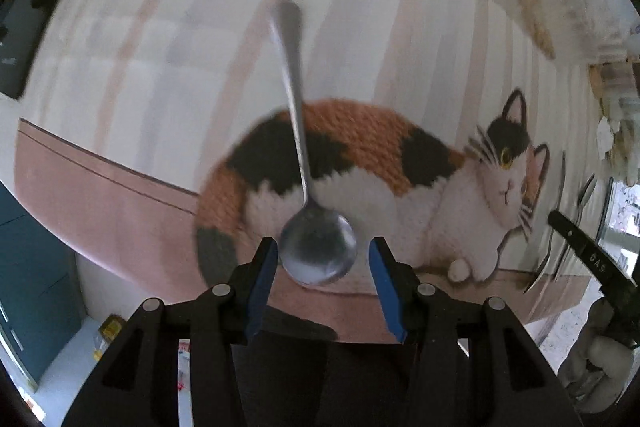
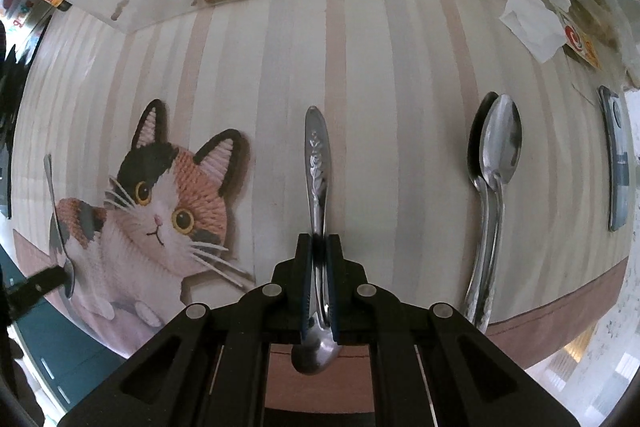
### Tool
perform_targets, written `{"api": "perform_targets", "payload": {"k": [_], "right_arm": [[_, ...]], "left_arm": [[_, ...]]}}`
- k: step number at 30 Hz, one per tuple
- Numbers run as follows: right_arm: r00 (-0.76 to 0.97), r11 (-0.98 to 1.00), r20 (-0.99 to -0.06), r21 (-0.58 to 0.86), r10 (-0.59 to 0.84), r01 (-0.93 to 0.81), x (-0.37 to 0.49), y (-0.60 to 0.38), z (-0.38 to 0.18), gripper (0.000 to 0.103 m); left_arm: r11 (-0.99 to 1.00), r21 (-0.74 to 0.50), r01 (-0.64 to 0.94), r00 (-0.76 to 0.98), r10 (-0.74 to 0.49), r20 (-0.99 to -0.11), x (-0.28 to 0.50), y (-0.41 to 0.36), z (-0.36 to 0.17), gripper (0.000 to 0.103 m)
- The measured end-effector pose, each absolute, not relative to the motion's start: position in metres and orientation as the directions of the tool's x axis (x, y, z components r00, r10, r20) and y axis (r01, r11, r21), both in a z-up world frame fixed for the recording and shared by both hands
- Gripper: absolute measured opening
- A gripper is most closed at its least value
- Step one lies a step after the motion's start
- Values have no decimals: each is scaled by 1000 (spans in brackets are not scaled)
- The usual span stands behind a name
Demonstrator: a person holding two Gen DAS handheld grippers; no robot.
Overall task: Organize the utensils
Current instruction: 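Grasp a silver spoon with the left tool while the right tool grasps a patterned spoon, then carry both spoons over the clear basket and open both tools to drop them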
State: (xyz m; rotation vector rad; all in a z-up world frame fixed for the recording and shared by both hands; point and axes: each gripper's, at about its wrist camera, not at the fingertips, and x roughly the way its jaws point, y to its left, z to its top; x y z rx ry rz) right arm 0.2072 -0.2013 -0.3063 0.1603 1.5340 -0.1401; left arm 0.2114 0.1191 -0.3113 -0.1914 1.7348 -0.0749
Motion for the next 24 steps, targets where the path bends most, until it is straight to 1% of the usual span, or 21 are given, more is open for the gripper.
{"api": "perform_targets", "payload": {"k": [3, 4, 11, 16, 18, 19, 24], "right_arm": [[32, 983, -999, 14, 8, 184, 208, -197, -309, 7], [33, 983, -999, 13, 7, 182, 210, -197, -308, 7], [35, 983, -999, 19, 13, 184, 212, -187, -308, 7], [47, 976, -999, 34, 24, 213, 208, -197, -306, 7], [62, 974, -998, 47, 34, 223, 206, -203, -303, 5], [68, 973, -997, 49, 34, 225, 205, -205, -302, 3], [87, 974, -995, 60, 42, 220, 207, -211, -294, 3]], "left_arm": [[991, -122, -56, -137, -129, -982, 209, 100, -314, 42], [994, -106, -35, -124, -110, -986, 210, 94, -313, 38], [996, -89, 25, -70, -87, -994, 217, 67, -312, 38], [996, -66, 68, -31, -64, -997, 223, 24, -309, 38], [995, -66, 78, -16, -65, -998, 223, 16, -303, 38], [994, -67, 86, -12, -66, -998, 224, 15, -299, 38], [991, -72, 114, 16, -74, -997, 224, 13, -279, 38]]}}
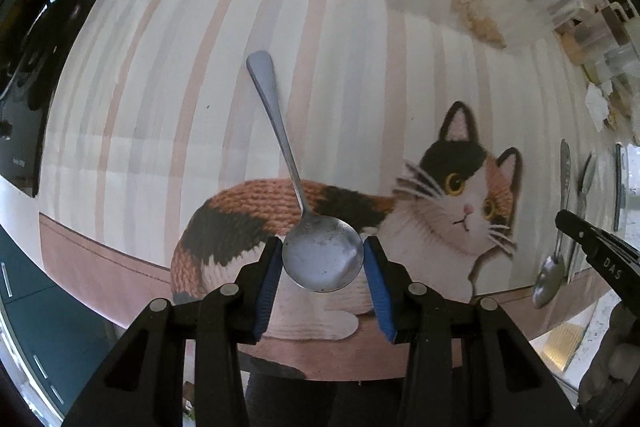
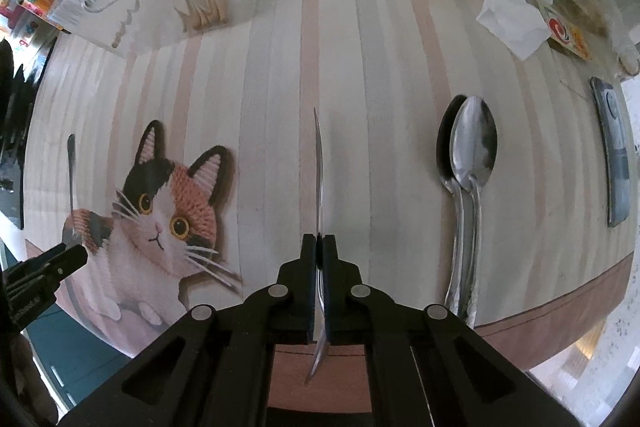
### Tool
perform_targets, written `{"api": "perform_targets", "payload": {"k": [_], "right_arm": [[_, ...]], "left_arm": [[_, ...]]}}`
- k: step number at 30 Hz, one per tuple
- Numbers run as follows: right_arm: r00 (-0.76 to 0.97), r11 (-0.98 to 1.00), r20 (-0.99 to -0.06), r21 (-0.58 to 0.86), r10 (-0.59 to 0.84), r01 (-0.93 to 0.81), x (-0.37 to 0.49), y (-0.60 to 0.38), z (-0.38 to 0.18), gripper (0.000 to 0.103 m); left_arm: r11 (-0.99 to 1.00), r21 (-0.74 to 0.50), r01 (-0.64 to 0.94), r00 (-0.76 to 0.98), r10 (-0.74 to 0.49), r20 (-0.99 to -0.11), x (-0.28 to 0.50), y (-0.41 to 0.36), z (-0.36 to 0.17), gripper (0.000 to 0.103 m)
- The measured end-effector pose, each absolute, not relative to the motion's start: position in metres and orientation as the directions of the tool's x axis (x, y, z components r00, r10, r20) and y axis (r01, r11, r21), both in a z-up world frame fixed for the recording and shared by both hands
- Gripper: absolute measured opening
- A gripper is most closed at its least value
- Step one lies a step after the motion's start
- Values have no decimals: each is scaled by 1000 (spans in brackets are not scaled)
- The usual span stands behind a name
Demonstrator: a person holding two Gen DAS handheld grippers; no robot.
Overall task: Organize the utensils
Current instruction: 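Carry both spoons over the clear basket and open both tools to drop them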
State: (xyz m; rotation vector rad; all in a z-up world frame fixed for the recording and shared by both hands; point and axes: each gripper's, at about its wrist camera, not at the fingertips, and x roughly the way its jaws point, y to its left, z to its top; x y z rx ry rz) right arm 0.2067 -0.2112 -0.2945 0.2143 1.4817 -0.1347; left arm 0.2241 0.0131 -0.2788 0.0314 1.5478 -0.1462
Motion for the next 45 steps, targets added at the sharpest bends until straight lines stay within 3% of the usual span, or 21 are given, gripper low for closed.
{"api": "perform_targets", "payload": {"k": [19, 32, 38, 45], "right_arm": [[248, 976, -962, 155, 113, 155, 221, -205, -222, 2], [441, 966, -879, 244, 183, 85, 277, -210, -118, 2], [467, 964, -864, 254, 188, 81, 335, -219, -96, 2], [382, 949, -898, 285, 217, 131, 406, -225, -132, 2]], "left_arm": [[991, -47, 122, 271, -78, -959, 240, 28, -170, 38], [972, -100, 211, 452, -188, -872, 283, -2, -77, 38], [950, -170, 263, 408, -269, -872, 336, -37, -74, 38], [936, -227, 270, 288, -304, -908, 395, -66, -111, 38]]}}
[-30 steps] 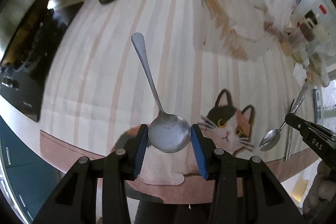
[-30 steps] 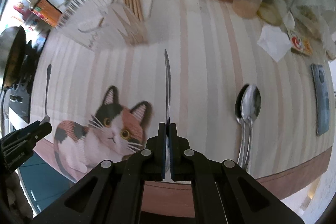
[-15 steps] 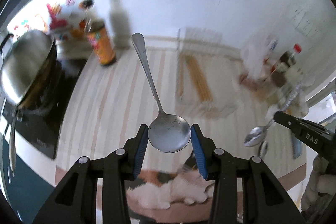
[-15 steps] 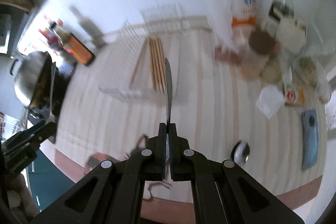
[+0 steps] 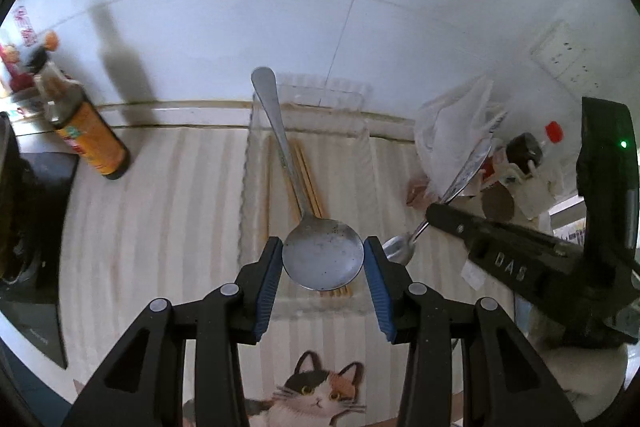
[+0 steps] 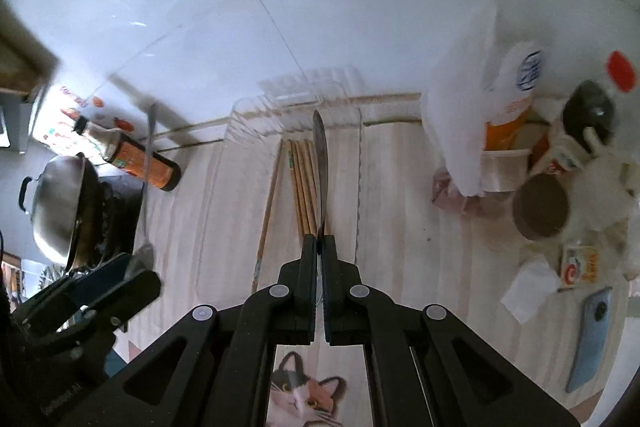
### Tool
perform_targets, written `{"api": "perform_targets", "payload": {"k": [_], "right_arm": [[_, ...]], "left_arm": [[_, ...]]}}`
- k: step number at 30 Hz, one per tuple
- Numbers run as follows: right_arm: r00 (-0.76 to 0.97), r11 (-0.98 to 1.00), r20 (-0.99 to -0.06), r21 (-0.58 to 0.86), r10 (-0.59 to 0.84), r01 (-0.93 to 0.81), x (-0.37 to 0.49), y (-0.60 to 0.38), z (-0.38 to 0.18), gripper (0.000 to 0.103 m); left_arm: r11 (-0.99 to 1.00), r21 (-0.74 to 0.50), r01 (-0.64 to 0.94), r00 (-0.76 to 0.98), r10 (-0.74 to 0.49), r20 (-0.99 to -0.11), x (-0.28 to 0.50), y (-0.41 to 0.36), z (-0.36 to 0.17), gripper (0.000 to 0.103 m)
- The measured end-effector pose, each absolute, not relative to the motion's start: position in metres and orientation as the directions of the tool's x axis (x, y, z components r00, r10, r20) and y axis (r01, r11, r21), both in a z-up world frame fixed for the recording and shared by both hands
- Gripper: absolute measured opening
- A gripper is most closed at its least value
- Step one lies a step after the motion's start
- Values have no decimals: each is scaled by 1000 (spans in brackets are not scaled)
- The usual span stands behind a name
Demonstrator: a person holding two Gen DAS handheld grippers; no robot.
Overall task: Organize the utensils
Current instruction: 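Carry both spoons over the clear basket and open both tools to drop them, then move both tools back to the remaining spoons on the cloth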
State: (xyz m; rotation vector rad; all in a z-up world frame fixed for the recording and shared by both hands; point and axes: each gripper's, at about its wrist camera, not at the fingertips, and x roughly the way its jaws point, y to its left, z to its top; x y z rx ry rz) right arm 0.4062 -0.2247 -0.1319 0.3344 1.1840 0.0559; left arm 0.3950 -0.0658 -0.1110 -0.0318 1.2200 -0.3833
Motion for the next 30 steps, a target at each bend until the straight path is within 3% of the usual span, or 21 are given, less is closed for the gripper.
{"api": "perform_targets", "payload": {"k": [4, 6, 7, 8, 9, 12, 17, 22, 30], "right_arm": [[292, 932, -915, 330, 278, 148, 426, -224, -159, 5], [268, 934, -922, 326, 280, 148, 427, -222, -166, 16], [271, 934, -922, 325, 277, 150, 426, -223, -166, 28], [274, 935, -923, 319, 271, 152, 424, -224, -166, 34], [274, 938, -926, 309, 260, 154, 421, -225, -166, 39], [288, 938, -928, 297, 239, 180, 405, -236, -165, 40], [325, 936, -933, 245, 156, 252, 362, -263, -157, 48], [365, 913, -928, 208, 72, 351, 297, -299, -162, 58], [211, 863, -976, 146, 47, 483, 214, -347, -230, 57]], "left_arm": [[933, -265, 246, 218, -319, -922, 411, -66, -129, 39], [937, -261, 232, 221, -312, -924, 411, -62, -132, 41], [939, -259, 228, 223, -309, -925, 410, -61, -132, 50], [943, -247, 222, 231, -297, -927, 409, -59, -131, 60], [948, -232, 219, 242, -283, -928, 406, -57, -130, 63], [963, -181, 200, 296, -236, -926, 397, -50, -125, 68], [985, -68, 159, 418, -129, -899, 372, -38, -119, 101], [985, 43, 165, 450, -36, -892, 347, -44, -134, 103], [972, 127, 198, 380, 43, -924, 305, -74, -188, 103]]}}
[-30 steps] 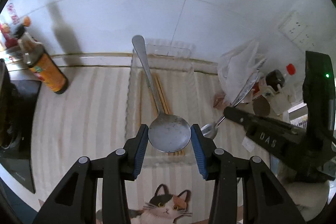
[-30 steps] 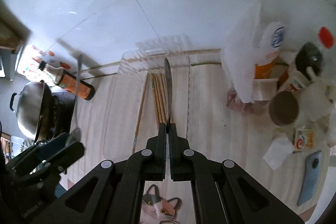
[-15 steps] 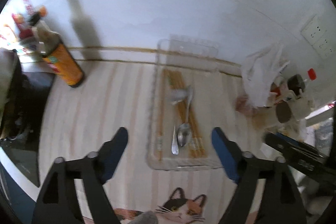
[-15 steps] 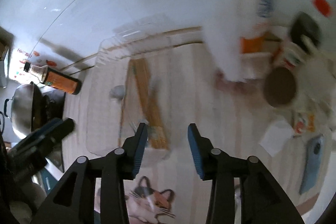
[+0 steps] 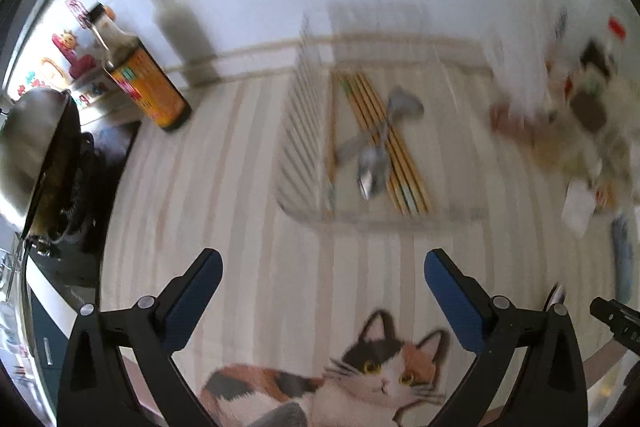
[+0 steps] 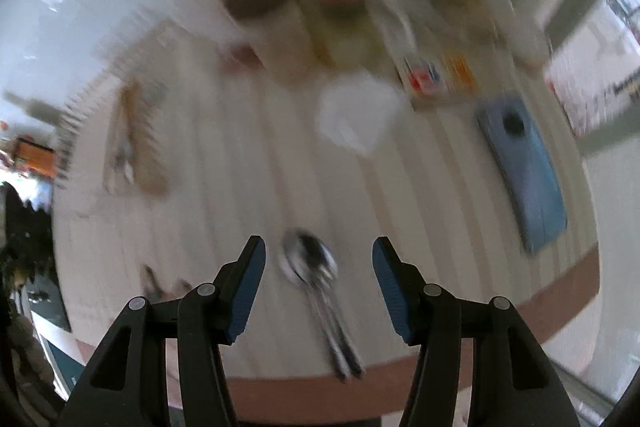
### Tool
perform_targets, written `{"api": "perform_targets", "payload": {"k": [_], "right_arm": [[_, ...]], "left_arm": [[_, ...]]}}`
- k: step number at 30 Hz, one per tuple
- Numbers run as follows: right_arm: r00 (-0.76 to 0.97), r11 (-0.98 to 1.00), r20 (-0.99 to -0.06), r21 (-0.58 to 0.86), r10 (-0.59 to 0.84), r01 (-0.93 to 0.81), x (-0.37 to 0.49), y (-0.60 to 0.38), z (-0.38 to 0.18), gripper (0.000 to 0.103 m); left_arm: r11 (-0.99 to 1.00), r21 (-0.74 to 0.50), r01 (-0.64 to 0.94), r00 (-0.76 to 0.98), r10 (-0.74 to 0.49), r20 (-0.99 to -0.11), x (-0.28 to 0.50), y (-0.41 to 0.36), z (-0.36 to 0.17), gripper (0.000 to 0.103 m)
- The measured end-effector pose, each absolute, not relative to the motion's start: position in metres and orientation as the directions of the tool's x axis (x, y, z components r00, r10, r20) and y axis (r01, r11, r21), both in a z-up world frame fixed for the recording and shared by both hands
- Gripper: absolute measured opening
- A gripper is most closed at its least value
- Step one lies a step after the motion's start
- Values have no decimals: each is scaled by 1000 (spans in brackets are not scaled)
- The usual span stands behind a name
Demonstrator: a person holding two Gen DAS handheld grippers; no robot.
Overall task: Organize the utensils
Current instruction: 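Move both tools back to the remaining spoons on the cloth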
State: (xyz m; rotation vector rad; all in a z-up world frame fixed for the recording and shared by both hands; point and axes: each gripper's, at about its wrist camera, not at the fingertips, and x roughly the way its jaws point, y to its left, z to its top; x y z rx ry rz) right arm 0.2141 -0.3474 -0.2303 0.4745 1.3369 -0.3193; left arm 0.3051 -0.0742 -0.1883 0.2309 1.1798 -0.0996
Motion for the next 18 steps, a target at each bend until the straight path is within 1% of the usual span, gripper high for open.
{"api": "perform_targets", "payload": {"k": [5, 6, 8, 9, 10, 11, 14, 15, 18], "right_arm": [[131, 878, -989, 126, 73, 463, 191, -341, -274, 45], [116, 885, -990, 120, 75, 449, 189, -337, -284, 40], [77, 902, -994, 107, 82, 419, 186, -329, -302, 28], [68, 903, -993, 115, 95, 414, 184, -327, -308, 14], [80, 904, -993, 111, 86, 413, 182, -325, -310, 7], [90, 909, -994, 96, 65, 405, 182, -323, -308, 7], [119, 886, -987, 147, 105, 440, 177, -326, -309, 4], [134, 879, -985, 155, 105, 450, 175, -328, -306, 0], [162, 859, -982, 169, 102, 484, 167, -341, -300, 0]], "left_arm": [[955, 151, 255, 312, 66, -948, 277, -91, -222, 103], [953, 157, 261, 306, 73, -949, 272, -92, -225, 103], [948, 166, 272, 296, 82, -952, 267, -95, -231, 103], [946, 171, 275, 295, 86, -952, 265, -96, -232, 103], [945, 174, 276, 293, 89, -952, 263, -97, -233, 103], [946, 172, 275, 289, 89, -953, 262, -97, -234, 103], [946, 162, 281, 286, 78, -955, 258, -103, -232, 103], [944, 161, 289, 288, 75, -955, 256, -107, -232, 103], [933, 144, 330, 273, 52, -961, 247, -126, -235, 103]]}}
